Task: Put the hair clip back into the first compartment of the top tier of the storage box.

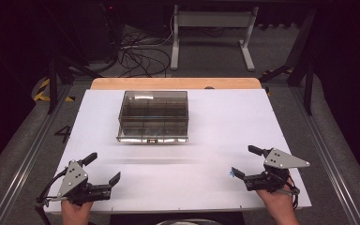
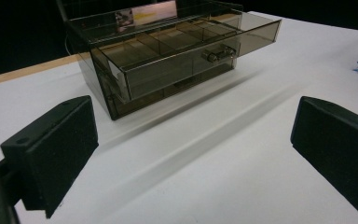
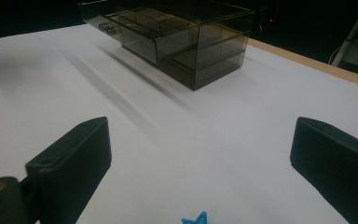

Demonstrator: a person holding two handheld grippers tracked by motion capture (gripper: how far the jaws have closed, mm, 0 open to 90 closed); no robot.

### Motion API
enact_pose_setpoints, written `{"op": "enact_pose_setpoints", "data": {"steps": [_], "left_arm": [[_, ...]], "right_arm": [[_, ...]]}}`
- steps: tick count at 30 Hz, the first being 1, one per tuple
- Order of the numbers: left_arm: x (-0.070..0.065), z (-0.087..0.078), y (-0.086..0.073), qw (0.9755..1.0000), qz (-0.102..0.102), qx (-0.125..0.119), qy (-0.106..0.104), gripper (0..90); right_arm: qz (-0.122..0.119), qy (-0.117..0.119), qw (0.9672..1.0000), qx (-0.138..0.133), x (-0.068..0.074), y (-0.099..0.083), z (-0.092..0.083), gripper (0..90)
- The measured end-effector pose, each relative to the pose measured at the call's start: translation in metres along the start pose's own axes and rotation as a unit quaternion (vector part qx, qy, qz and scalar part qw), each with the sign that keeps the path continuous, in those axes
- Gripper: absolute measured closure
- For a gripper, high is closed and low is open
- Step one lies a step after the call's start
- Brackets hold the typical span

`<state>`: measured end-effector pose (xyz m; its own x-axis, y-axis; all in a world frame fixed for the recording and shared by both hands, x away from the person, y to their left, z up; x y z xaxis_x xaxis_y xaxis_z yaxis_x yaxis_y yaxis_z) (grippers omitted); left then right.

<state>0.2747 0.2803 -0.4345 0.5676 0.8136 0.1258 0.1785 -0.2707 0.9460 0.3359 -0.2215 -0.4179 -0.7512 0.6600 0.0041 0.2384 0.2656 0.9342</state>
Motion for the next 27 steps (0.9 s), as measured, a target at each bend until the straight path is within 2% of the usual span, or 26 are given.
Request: {"op": "enact_pose_setpoints", "data": {"steps": [27], "left_arm": [[0.0,0.0,0.0,1.0,0.003,0.002,0.001,1.5]], "right_arm": [[0.0,0.003,0.9995,0.032,-0.011,0.02,0.029,6.9]]}}
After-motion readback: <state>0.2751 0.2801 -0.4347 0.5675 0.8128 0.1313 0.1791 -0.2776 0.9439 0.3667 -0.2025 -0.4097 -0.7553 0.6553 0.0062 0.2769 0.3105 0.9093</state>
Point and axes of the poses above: each handheld gripper's, and its own axes: z roughly forward along the jaws, y roughly out of its top, x roughly to its left, the point moved 2 cm from there along z, roughly forward along the jaws, and after that the axes turned 4 degrees about z, right-handed, at the moved point
